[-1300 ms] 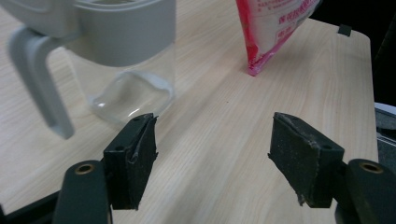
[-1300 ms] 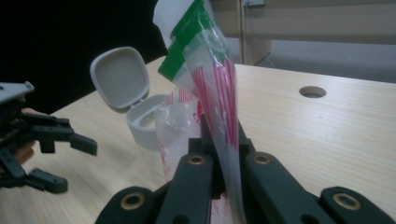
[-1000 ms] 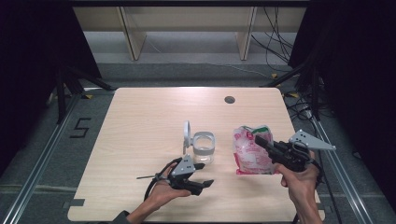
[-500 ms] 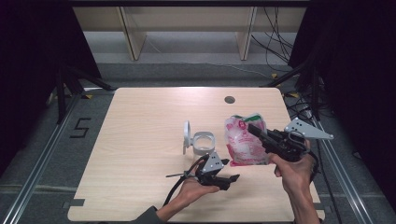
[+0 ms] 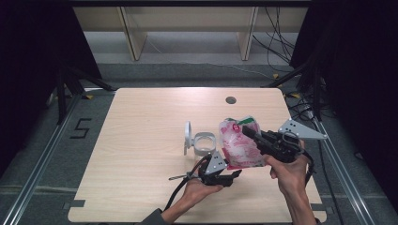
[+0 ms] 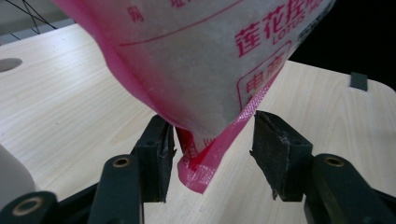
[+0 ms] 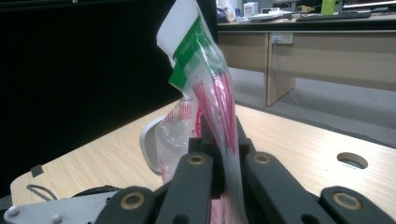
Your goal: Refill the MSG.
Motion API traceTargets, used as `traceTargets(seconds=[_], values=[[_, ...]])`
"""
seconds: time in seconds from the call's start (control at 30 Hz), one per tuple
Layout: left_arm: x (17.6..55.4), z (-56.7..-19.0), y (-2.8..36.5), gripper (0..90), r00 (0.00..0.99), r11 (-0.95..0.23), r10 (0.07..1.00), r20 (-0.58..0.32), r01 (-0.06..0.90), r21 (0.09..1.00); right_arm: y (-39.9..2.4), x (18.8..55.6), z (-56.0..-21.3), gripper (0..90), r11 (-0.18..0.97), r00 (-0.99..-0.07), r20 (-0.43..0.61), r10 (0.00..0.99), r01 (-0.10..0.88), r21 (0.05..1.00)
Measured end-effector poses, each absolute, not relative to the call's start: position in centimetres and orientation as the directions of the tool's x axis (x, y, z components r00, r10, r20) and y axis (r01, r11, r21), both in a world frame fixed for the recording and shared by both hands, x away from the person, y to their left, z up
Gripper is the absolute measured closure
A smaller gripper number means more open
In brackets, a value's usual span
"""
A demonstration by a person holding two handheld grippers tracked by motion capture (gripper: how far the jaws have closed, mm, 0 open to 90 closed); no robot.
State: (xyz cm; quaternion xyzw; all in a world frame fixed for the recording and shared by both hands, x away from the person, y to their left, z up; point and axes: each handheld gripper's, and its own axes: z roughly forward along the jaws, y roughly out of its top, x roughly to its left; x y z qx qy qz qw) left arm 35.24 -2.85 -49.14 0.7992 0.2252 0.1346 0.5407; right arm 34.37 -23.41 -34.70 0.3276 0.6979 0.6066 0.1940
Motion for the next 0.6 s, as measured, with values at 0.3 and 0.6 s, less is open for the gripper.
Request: traceTargets(seconds=[0.3, 0.6], values=[[34.9, -49.55, -3.24, 57.0, 0.84, -0.311, 0.543, 0.01, 0.19, 0.931, -23.09, 34.26, -34.19, 90.0, 0.038, -0.718, 0.136, 0.683, 0.22, 0.975], [34.34, -50.16, -2.89, 71.7, 0.815, -0.236, 0.578, -0.041, 0.215, 0.948, -22.58, 34.69, -34.21, 90.0, 0.051, -0.706, 0.124, 0.698, 0.221, 0.974]])
